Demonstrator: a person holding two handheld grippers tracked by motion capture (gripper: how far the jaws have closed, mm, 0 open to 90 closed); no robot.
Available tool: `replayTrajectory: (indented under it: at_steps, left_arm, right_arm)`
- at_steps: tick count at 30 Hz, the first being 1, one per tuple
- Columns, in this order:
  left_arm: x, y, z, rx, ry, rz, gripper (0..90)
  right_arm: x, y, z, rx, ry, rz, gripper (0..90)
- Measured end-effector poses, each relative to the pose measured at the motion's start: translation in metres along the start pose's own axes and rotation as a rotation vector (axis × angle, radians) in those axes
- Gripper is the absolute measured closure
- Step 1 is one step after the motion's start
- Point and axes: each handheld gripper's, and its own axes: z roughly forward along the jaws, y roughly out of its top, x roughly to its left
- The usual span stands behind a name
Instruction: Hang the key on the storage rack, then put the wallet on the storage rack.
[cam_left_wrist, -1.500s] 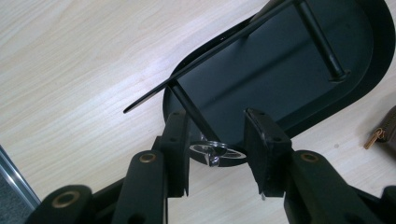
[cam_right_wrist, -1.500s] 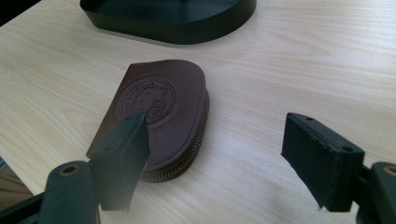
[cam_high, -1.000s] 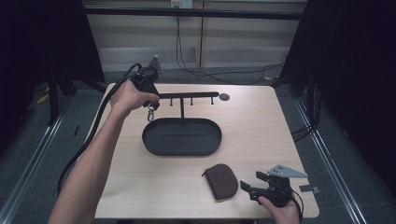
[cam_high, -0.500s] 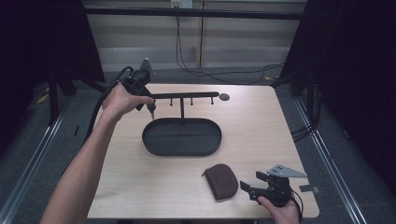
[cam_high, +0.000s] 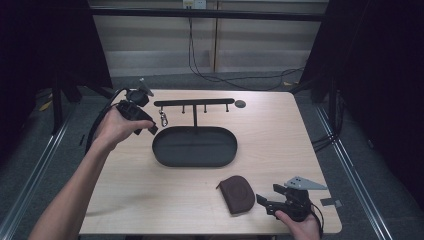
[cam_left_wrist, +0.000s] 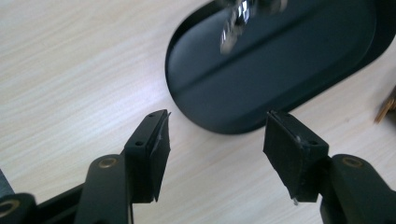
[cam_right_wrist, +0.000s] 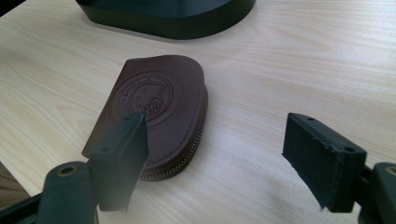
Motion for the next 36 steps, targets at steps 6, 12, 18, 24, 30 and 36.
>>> replayTrajectory:
  at_steps: [6,12,18,24,30,36]
  left_arm:
    - [-0.001,-0.023,-0.002,-0.078,-0.033,0.018,40.3]
    - [0.001,-0.049,-0.007,-0.147,-0.065,0.027,39.9]
    - [0.011,-0.076,0.004,-0.171,-0.108,-0.002,36.9]
    - [0.009,-0.099,0.015,-0.211,-0.126,0.006,36.2]
    - [0.001,-0.120,0.026,-0.244,-0.133,0.049,33.8]
    - [-0.004,-0.140,0.033,-0.317,-0.147,0.023,31.9]
  right_arm:
    - [0.000,0.000,0.001,0.001,0.003,-0.001,21.7]
    - [0.000,0.001,0.002,0.009,0.010,-0.001,21.6]
    - [-0.001,0.002,0.004,0.014,0.019,0.003,21.6]
    - [-0.001,0.003,0.005,0.021,0.022,0.001,21.3]
    - [-0.002,0.002,0.004,0.022,0.019,0.010,21.4]
    - [-0.002,0.004,0.008,0.048,0.030,0.012,21.2]
